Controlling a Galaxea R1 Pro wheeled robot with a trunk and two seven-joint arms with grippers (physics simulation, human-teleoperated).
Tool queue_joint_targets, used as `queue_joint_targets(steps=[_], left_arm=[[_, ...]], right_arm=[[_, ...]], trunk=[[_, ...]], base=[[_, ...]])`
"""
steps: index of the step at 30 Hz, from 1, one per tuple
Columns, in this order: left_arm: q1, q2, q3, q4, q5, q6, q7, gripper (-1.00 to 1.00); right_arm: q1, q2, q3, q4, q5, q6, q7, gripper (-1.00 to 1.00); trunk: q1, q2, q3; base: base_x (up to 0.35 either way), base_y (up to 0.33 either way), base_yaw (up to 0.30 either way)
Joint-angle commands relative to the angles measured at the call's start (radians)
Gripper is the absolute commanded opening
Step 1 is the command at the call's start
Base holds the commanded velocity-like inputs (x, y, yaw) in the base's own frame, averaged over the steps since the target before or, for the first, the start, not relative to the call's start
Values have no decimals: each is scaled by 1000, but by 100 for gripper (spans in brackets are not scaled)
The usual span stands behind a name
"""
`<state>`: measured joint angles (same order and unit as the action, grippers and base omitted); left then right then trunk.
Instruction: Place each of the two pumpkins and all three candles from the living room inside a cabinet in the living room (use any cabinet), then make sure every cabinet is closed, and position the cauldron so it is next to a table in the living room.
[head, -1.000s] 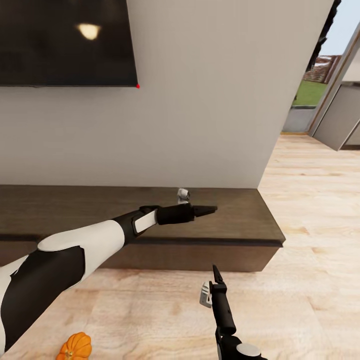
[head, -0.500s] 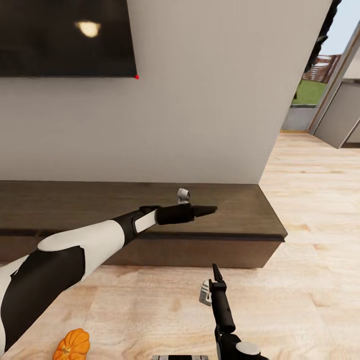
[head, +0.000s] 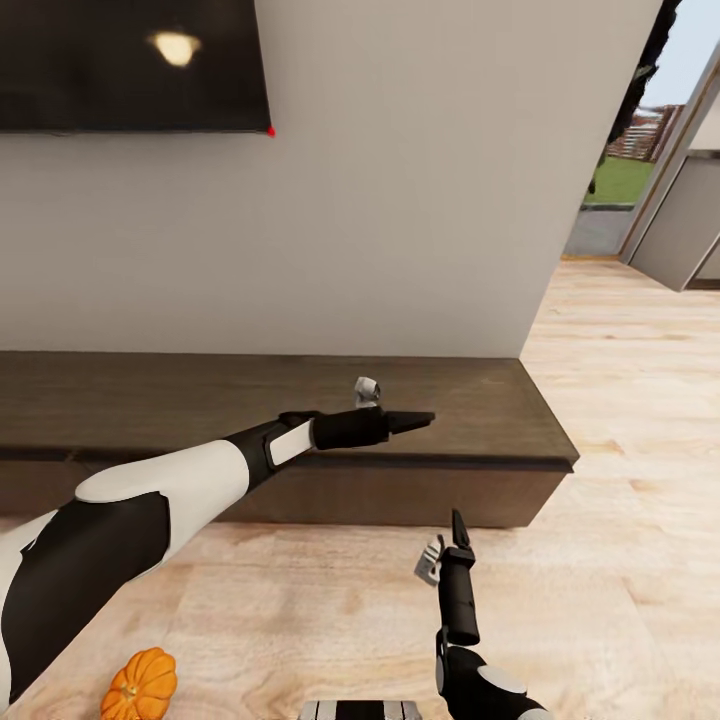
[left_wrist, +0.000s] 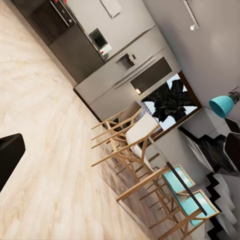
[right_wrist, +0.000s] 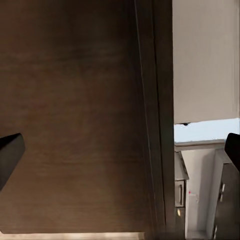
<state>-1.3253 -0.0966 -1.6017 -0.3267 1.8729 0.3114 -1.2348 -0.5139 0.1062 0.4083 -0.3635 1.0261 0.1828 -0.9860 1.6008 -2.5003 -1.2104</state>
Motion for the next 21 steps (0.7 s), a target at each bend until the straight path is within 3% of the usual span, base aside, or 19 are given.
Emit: queue_joint_targets(steps=[1,11,21], left_arm=[[0,0,0,0,0,0,0,100],[0,-3,0,0,0,0,0,100],[0,2,0,0,2,-1,0,100]], right_arm=[[0,-1,0,0,0,0,-14,100],[0,-3,11,14,18,2,-55,100],[0,-1,31,17,21,1,-45,100]], trunk=[[0,0,-4],[5,-3,-43],[5,-3,-43]], base=[[0,0,0],[0,0,0],[0,0,0]])
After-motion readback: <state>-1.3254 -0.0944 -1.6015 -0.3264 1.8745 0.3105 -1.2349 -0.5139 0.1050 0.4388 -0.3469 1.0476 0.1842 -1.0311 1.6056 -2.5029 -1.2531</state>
